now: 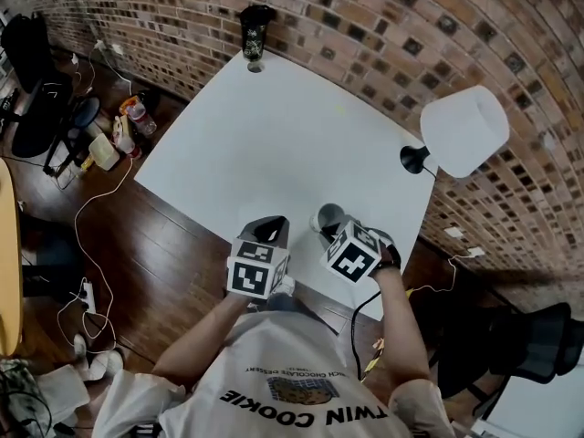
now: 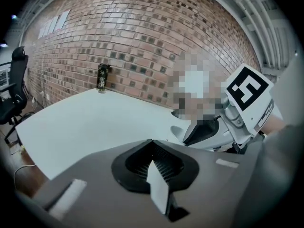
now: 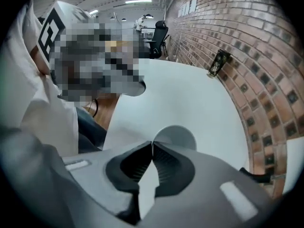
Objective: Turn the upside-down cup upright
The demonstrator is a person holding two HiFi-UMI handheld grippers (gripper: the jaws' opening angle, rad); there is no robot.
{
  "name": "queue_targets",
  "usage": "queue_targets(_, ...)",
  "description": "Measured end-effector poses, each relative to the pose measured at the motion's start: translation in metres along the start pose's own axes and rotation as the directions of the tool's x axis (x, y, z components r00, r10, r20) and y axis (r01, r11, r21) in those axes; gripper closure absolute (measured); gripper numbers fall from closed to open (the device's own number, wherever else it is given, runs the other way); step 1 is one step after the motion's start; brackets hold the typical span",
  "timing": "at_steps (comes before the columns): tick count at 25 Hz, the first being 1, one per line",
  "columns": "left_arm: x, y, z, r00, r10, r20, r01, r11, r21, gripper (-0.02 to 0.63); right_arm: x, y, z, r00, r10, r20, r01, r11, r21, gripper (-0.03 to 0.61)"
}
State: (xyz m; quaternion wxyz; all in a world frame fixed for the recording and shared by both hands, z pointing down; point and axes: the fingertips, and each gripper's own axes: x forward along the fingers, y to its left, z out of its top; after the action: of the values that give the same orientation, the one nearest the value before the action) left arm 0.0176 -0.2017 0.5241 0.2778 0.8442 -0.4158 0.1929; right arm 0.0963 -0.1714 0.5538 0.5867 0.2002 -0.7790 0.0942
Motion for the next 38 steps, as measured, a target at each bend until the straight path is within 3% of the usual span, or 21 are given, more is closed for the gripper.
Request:
queue_targets(11,-0.012,0.002,-0.004,1.000,-0.013,0.013,0.013,1.000,-0.002,0.611,0.008,0.001,0.000,0.997,-0.064,-0.031,0.062,0.997,-0.053,0.549)
queue_targets(17,-0.023,0.004,-0.006,1.000,-0.020,0.022,0.020,1.000,0.002,0.611,0.002,-0.003,0.001,0.995,-0.102,0.000,0.102,0.995,0.003,0.499)
queue_targets(22,-0.037,0.004,-0.003,0.998,-0.045,0.040,0.045,0.999,0.014,0.611,-0.016,-0.002,0.011,0.982,-0.155,0.111,0.140,0.982,0.130,0.495)
queue_targets(27,-0.050,-0.005,0.002,0.994,-0.074,0.078,0.072,0.997,0.026,0.611,-0.048,0.006,0.021,0.940,-0.249,0.232,0.187,0.948,0.259,0.495)
queue_targets(32,-0.062,-0.028,-0.001,0.990,-0.094,0.104,0.090,0.995,0.043,0.611,-0.073,0.035,0.032,0.891,-0.269,0.366,0.154,0.937,0.315,0.495)
queue_targets(35,-0.071,-0.044,-0.008,0.989,-0.096,0.114,0.091,0.994,0.053,0.611,-0.081,0.055,0.035,0.867,-0.250,0.431,0.073,0.919,0.387,0.503)
queue_targets(38,-0.082,-0.058,-0.016,0.989,-0.085,0.121,0.078,0.995,0.063,0.611,-0.089,0.074,0.034,0.819,-0.228,0.526,-0.073,0.869,0.490,0.509)
